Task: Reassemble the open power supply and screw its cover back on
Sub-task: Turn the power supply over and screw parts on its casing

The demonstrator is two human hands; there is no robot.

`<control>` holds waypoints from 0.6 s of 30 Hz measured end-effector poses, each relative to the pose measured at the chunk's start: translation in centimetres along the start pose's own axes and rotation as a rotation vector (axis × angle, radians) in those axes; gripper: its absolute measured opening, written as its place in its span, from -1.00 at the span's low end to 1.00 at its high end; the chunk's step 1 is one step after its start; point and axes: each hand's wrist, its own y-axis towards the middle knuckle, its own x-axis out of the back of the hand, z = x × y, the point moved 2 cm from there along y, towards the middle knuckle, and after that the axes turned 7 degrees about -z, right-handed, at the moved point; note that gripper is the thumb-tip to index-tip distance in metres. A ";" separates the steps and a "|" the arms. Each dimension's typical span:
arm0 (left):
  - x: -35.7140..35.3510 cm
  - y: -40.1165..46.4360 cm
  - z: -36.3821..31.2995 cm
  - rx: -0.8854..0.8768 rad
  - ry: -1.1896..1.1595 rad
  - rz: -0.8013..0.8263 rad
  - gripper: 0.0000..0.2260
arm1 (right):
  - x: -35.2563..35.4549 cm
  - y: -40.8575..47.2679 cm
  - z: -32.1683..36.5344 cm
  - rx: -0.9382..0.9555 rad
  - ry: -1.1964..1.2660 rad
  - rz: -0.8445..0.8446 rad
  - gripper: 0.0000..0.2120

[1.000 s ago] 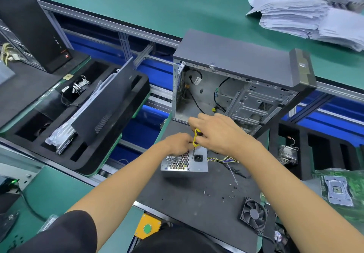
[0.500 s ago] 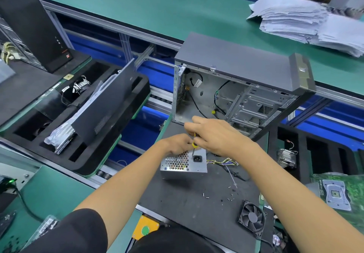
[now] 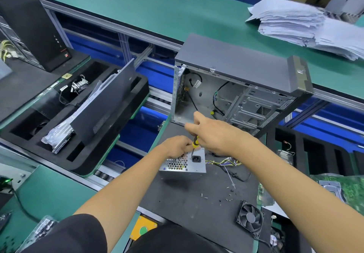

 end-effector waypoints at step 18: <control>0.0 0.6 0.0 0.041 -0.332 0.135 -0.57 | 0.2 -0.3 -0.1 0.134 0.058 -0.012 -0.79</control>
